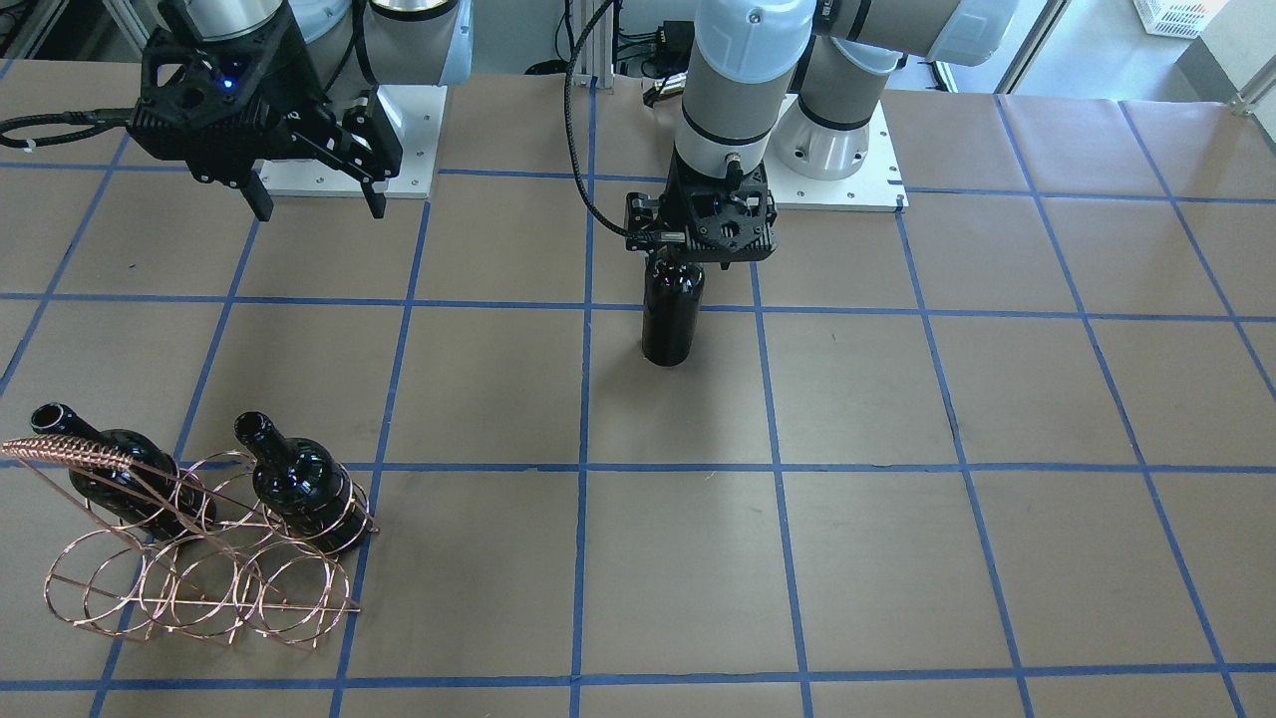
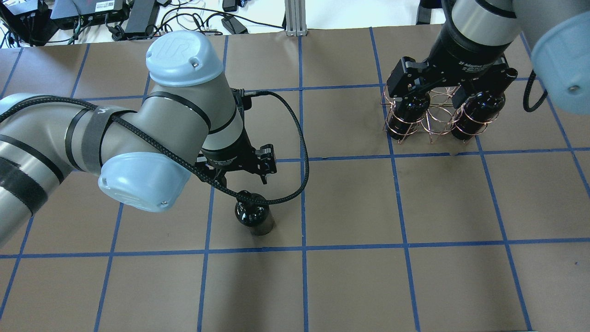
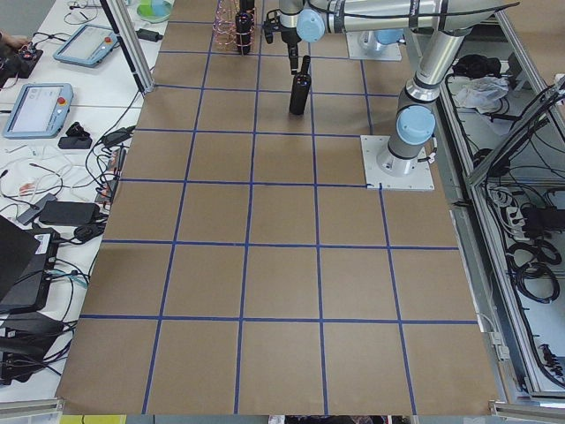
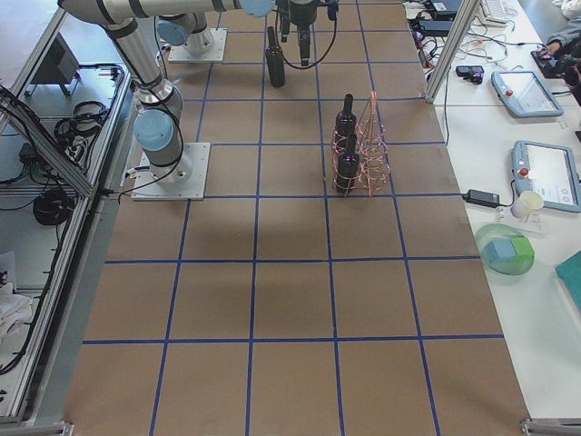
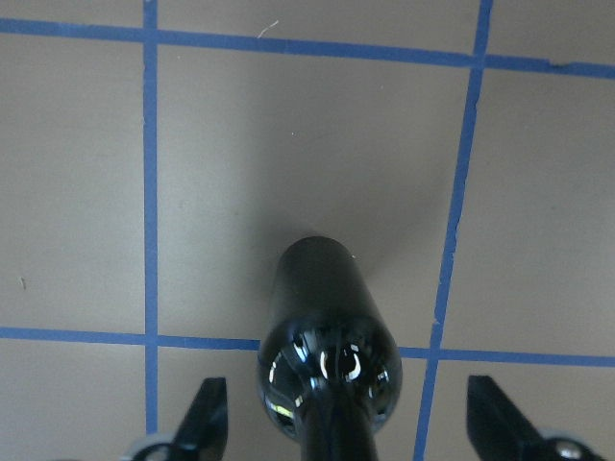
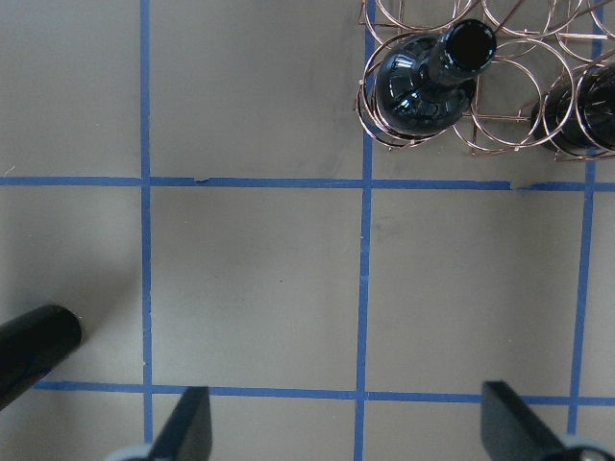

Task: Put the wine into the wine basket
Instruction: 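Set the bottle upright on the table and open the left gripper, then withdraw the left gripper while the right gripper reaches to the bottle neck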

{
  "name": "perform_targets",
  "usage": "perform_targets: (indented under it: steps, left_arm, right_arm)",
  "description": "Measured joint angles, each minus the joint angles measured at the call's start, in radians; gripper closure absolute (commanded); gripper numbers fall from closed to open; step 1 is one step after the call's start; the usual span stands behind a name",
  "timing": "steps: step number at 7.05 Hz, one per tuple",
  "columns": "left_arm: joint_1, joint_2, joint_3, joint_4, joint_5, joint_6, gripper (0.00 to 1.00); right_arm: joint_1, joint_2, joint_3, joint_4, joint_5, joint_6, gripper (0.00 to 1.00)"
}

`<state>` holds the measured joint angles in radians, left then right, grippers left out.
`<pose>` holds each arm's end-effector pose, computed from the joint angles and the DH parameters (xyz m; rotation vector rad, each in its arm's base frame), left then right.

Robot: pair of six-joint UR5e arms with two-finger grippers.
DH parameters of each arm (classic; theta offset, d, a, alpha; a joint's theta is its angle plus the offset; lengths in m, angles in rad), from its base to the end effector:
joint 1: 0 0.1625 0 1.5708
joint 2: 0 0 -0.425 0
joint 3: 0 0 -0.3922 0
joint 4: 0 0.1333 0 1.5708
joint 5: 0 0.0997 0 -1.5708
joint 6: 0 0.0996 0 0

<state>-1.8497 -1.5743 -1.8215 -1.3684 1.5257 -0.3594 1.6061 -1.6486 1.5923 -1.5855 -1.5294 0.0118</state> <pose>-0.2634 -0.4192 0.3843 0.1271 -3.1109 -0.0986 0.1538 -0.4599 0.5161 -0.0387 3.0964 -0.1084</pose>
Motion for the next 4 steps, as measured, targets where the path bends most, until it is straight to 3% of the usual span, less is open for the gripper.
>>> perform_targets:
  steps: [2,4]
  left_arm:
    - [0.025,0.010,0.120,-0.041,0.009,0.018,0.00]
    - [0.152,0.008,0.260,-0.096,0.020,0.168,0.00]
  right_arm:
    - [0.002,-0.001,0.000,0.004,0.024,-0.005,0.00]
    - [0.048,0.002,0.000,0.004,0.058,0.043,0.00]
